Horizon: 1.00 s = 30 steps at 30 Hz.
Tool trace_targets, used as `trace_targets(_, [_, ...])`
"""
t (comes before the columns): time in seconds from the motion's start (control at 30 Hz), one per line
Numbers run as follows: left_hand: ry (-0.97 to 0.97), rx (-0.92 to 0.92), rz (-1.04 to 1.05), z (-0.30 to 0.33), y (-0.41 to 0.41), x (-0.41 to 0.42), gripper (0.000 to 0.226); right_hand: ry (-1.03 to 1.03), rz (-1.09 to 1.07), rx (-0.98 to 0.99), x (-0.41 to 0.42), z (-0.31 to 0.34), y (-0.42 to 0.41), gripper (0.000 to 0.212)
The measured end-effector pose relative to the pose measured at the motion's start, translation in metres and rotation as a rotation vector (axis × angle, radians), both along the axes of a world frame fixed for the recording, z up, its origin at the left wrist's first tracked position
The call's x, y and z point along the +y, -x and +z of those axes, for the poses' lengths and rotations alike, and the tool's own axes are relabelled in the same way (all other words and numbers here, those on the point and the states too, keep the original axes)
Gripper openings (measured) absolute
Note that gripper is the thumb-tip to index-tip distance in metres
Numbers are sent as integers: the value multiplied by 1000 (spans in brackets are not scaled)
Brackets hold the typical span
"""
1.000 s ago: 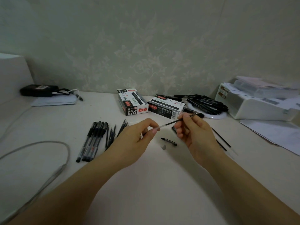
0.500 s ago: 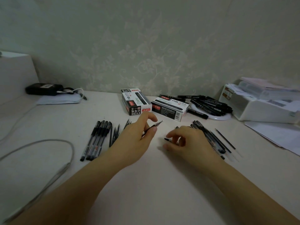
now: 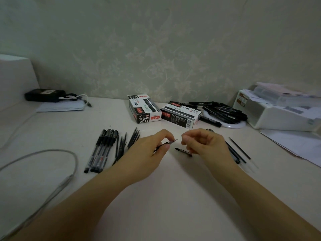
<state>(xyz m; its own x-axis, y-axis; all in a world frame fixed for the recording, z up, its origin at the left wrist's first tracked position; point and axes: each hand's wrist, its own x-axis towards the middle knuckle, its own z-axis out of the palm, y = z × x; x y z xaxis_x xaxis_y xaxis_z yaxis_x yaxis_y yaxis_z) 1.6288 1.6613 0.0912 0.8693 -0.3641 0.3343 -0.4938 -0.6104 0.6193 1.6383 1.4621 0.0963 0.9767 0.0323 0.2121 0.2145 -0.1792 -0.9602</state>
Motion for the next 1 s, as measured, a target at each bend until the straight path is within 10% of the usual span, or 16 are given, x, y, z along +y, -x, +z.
trace_targets(0.63, [-162, -193, 1, 1, -1, -1, 17, 204, 177, -54, 1, -3, -3, 5])
trace_targets(0.8, [-149, -223, -4, 1, -1, -3, 14, 404, 116, -162, 4, -7, 0, 45])
trace_targets(1.0, [-105, -186, 24, 3, -1, 0, 16, 393, 172, -148, 0, -7, -5, 18])
